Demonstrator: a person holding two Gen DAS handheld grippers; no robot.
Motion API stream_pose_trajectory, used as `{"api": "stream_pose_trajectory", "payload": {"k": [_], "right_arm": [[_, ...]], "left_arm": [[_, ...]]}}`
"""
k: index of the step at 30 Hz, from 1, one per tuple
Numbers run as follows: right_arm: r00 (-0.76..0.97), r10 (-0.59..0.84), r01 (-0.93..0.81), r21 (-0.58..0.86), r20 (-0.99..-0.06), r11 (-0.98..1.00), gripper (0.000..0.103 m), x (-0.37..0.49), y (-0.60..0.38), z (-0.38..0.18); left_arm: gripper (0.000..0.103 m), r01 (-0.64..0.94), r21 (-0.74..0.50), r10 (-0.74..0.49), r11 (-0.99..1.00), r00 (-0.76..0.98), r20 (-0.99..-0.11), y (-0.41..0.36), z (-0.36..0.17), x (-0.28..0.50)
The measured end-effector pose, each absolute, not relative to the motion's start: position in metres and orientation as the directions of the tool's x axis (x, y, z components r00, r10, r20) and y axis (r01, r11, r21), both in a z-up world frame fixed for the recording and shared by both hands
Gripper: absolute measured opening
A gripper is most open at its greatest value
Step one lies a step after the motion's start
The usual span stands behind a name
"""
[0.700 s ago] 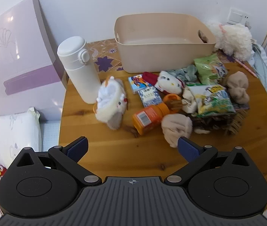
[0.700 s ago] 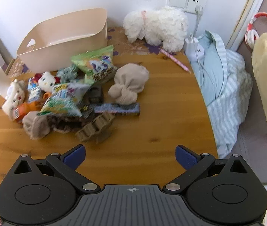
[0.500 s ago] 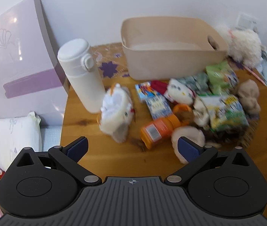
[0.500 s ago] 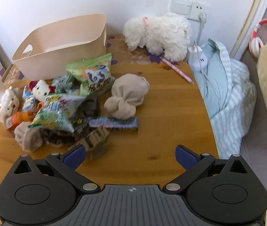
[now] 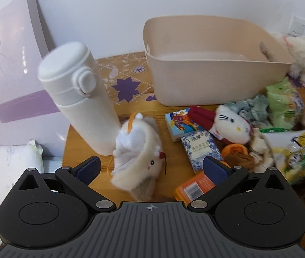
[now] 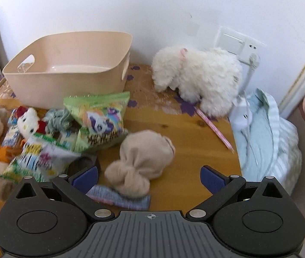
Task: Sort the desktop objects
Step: 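Grasp the white plush toy with the left tool while the right tool grasps the beige sock, then carry both items over the beige basket and open both tools to drop them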
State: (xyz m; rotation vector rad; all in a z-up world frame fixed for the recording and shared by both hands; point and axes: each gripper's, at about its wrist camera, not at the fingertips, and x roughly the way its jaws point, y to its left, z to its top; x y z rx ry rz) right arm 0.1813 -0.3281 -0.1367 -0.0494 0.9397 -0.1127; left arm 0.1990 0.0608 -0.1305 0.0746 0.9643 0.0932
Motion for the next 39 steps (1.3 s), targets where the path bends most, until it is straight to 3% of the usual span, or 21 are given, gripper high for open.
{"api": "stream_pose_trajectory", "payload": {"k": [5,9,15,21,23,25,29,33,39], "right_arm": [[0.56,-0.099,0.069,-0.073,-0.823,0.995,0.103,0.21,-0.332,-0.155],[0.52,-0.074,0.074,-0.041,-0.851,0.996,0.094,0.225,-0.335,-0.174],[0.48,-0.084,0.094,-0.044,-0.873,0.995,0.093,0.239,-0.338,-0.193],[0.484,-0.083,0.111,-0.033,-0.871,0.993,0.078,0.246,-0.34,-0.201],[0.479,-0.072,0.109,-0.022,-0.875,0.994,0.069,0.247,-0.341,-0.202],[0.481,-0.063,0.116,-0.008,-0.874,0.993,0.062,0.247,-0.343,-0.204],[0.493,-0.026,0.121,0.04,-0.87,0.992,0.049,0.243,-0.35,-0.205],[0.506,0.001,0.11,0.065,-0.862,0.992,0.033,0.237,-0.356,-0.203],[0.536,0.001,0.097,0.062,-0.845,0.993,0.026,0.228,-0.361,-0.194]], "left_arm": [[0.103,-0.06,0.113,0.127,0.992,0.544,-0.83,0.065,-0.156,0.216],[0.103,-0.068,0.092,0.114,0.993,0.537,-0.836,0.07,-0.173,0.226],[0.103,-0.056,0.16,0.165,0.986,0.533,-0.83,0.075,-0.191,0.232],[0.102,-0.076,0.122,0.144,0.99,0.512,-0.847,0.082,-0.201,0.236],[0.091,-0.071,0.082,0.107,0.994,0.515,-0.851,0.083,-0.203,0.239],[0.071,-0.073,0.017,0.052,0.997,0.507,-0.861,0.083,-0.204,0.242],[0.064,-0.064,0.013,0.044,0.998,0.501,-0.864,0.075,-0.204,0.241],[0.033,-0.031,0.019,0.032,0.999,0.511,-0.859,0.071,-0.2,0.237],[0.025,-0.022,0.023,0.031,0.999,0.516,-0.856,0.07,-0.195,0.234]]}}
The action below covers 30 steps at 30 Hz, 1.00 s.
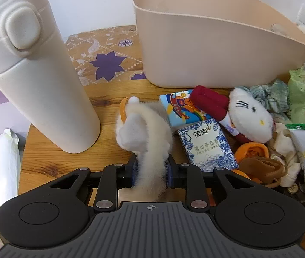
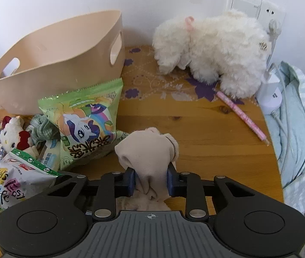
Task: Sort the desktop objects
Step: 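Carry both items over the beige basket and open both tools to drop them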
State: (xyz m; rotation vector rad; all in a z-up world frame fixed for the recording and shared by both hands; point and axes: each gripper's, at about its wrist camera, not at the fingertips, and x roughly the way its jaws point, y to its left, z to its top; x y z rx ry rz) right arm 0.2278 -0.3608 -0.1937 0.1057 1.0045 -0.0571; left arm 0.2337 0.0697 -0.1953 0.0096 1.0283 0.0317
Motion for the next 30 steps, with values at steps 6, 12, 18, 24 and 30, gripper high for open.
{"api": "stream_pose_trajectory", "payload": {"k": [6,12,18,24,30], "right_arm": [[0.589,0.032,0.061,0.084,-0.808,0.995,0.025,0.22,-0.365,-0.165],[0.624,0.065,0.033,0.11,-0.779,0.993,0.025,0.236,-0.363,-0.128],[0.667,0.119,-0.023,0.14,-0.736,0.99,0.025,0.263,-0.347,-0.091],[0.706,0.145,-0.075,0.13,-0.693,0.989,0.025,0.301,-0.327,-0.067],[0.709,0.17,-0.105,0.136,-0.685,0.985,0.025,0.338,-0.308,-0.066]], "left_arm": [[0.024,-0.002,0.012,0.011,1.0,0.572,-0.82,0.07,-0.171,0.222],[0.024,0.036,0.002,-0.022,0.999,0.651,-0.758,0.066,-0.132,0.219],[0.024,0.068,-0.034,-0.073,0.997,0.741,-0.667,0.05,-0.09,0.229],[0.024,0.118,-0.001,-0.094,0.993,0.788,-0.608,0.028,-0.064,0.26],[0.024,0.12,0.033,-0.078,0.992,0.808,-0.584,0.015,-0.056,0.286]]}}
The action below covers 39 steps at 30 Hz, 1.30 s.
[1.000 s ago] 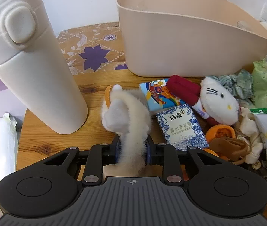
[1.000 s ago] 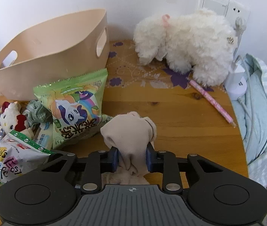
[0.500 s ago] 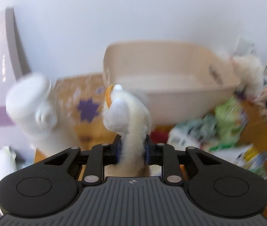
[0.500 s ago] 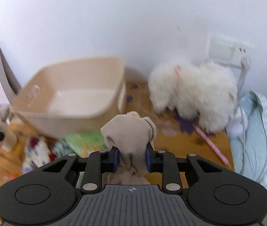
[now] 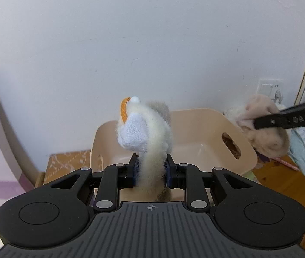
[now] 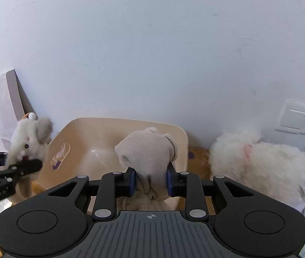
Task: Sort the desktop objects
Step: 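Carry both items over the beige basket and open both tools to drop them, then grasp the orange pill bottle with the left tool while the right tool grasps the white snack bag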
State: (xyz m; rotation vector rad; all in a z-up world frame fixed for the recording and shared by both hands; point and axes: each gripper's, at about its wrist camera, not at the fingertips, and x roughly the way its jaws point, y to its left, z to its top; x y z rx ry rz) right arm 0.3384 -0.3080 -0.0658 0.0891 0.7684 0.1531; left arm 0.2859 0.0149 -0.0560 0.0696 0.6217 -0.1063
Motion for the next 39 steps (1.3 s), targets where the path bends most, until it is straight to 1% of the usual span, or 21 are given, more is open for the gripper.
{"api": "stream_pose_trajectory", "payload": {"k": [5,7,12,17,18,19,20,21,23,24,25,26,28,30,31,32,34,37,39], "right_arm": [[0.684,0.142,-0.09,0.111,-0.715,0.99,0.025,0.363,-0.295,-0.084],[0.677,0.131,-0.079,0.106,-0.724,0.991,0.025,0.367,-0.29,-0.093],[0.653,0.11,-0.059,0.094,-0.75,0.994,0.025,0.374,-0.28,-0.116],[0.627,0.094,-0.063,0.069,-0.773,0.996,0.028,0.373,-0.274,-0.131],[0.621,0.091,-0.062,0.067,-0.778,0.996,0.031,0.372,-0.274,-0.134],[0.616,0.089,-0.061,0.065,-0.783,0.996,0.04,0.371,-0.274,-0.136],[0.614,0.089,-0.061,0.065,-0.784,0.996,0.047,0.369,-0.274,-0.137],[0.616,0.09,-0.061,0.067,-0.783,0.996,0.05,0.368,-0.277,-0.129],[0.62,0.099,-0.071,0.071,-0.778,0.995,0.054,0.367,-0.276,-0.129],[0.622,0.102,-0.073,0.071,-0.776,0.995,0.06,0.37,-0.276,-0.131],[0.628,0.101,-0.071,0.072,-0.772,0.995,0.068,0.365,-0.275,-0.127],[0.636,0.1,-0.068,0.074,-0.765,0.995,0.072,0.36,-0.275,-0.123],[0.651,0.098,-0.071,0.068,-0.753,0.995,0.087,0.354,-0.274,-0.118],[0.667,0.084,-0.066,0.054,-0.74,0.996,0.099,0.342,-0.27,-0.107],[0.678,0.086,-0.064,0.058,-0.73,0.996,0.102,0.339,-0.272,-0.106],[0.686,0.092,-0.063,0.067,-0.722,0.996,0.103,0.332,-0.273,-0.102],[0.693,0.092,-0.058,0.072,-0.715,0.996,0.103,0.32,-0.273,-0.094],[0.717,0.067,-0.048,0.047,-0.694,0.998,0.103,0.298,-0.272,-0.083],[0.722,0.071,-0.045,0.056,-0.689,0.997,0.103,0.29,-0.274,-0.08]], "left_arm": [[0.024,0.125,0.028,-0.083,0.992,0.791,-0.606,0.008,-0.068,0.312],[0.024,0.13,0.063,-0.063,0.99,0.783,-0.619,0.001,-0.078,0.323],[0.024,0.134,0.113,-0.021,0.985,0.727,-0.686,-0.012,-0.105,0.35],[0.025,0.125,0.117,0.01,0.985,0.64,-0.768,-0.013,-0.128,0.37],[0.027,0.127,0.101,0.001,0.987,0.619,-0.785,-0.012,-0.131,0.373],[0.03,0.122,0.091,-0.003,0.988,0.609,-0.793,-0.011,-0.133,0.374],[0.032,0.117,0.081,-0.006,0.99,0.601,-0.799,-0.01,-0.135,0.375],[0.034,0.115,0.07,-0.013,0.991,0.597,-0.802,-0.011,-0.133,0.374],[0.05,0.115,0.058,-0.023,0.992,0.601,-0.799,-0.015,-0.12,0.376],[0.062,0.116,0.052,-0.029,0.992,0.605,-0.796,-0.015,-0.118,0.374],[0.068,0.116,0.047,-0.035,0.992,0.617,-0.786,-0.014,-0.114,0.371],[0.07,0.113,0.04,-0.04,0.993,0.629,-0.776,-0.014,-0.111,0.369],[0.074,0.107,0.023,-0.051,0.994,0.638,-0.768,-0.012,-0.105,0.364],[0.075,0.108,0.017,-0.057,0.994,0.643,-0.763,-0.007,-0.104,0.362],[0.075,0.107,0.018,-0.056,0.994,0.648,-0.76,-0.006,-0.102,0.358],[0.075,0.105,0.017,-0.055,0.994,0.652,-0.756,-0.001,-0.104,0.355],[0.075,0.098,0.003,-0.062,0.995,0.662,-0.747,0.007,-0.091,0.34],[0.078,0.089,-0.034,-0.085,0.995,0.669,-0.738,0.016,-0.084,0.328],[0.079,0.085,-0.056,-0.099,0.995,0.676,-0.73,0.021,-0.081,0.314]]}}
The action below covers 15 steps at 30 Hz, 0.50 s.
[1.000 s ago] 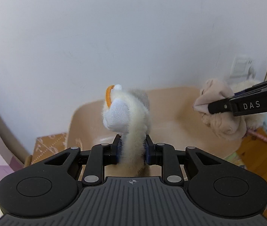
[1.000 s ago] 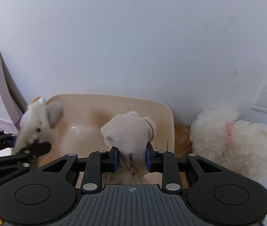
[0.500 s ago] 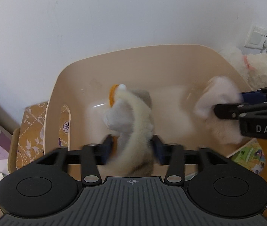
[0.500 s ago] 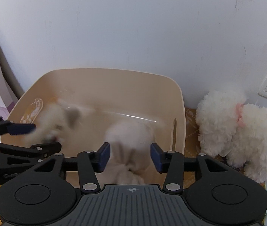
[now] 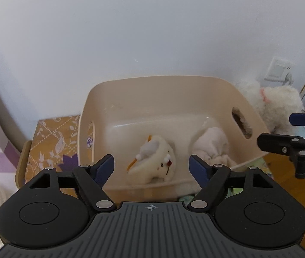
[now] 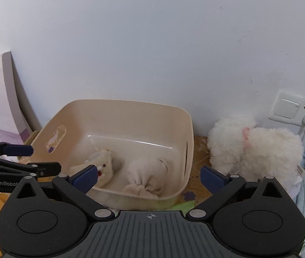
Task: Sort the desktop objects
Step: 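Grasp the orange pill bottle with the left tool while the right tool grasps the white snack bag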
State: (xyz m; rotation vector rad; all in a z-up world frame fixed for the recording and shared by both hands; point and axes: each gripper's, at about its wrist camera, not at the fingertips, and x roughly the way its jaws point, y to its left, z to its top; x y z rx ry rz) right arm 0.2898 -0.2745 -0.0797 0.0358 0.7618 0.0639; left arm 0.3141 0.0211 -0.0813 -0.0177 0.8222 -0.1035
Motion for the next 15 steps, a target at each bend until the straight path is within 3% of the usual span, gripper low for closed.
{"api": "stream_pose_trajectory", "payload": {"k": [7,15], "right_arm": [[0.714,0.088,-0.04,0.085,-0.695,0.996,0.103,0.255,-0.274,-0.079],[0.642,0.099,-0.011,0.12,-0.76,0.993,0.103,0.219,-0.257,-0.114]], "left_arm": [[0.079,0.166,-0.055,-0.153,0.985,0.664,-0.732,0.03,-0.07,0.267],[0.079,0.356,0.041,-0.188,0.934,0.583,-0.791,0.034,-0.084,0.224]]}}
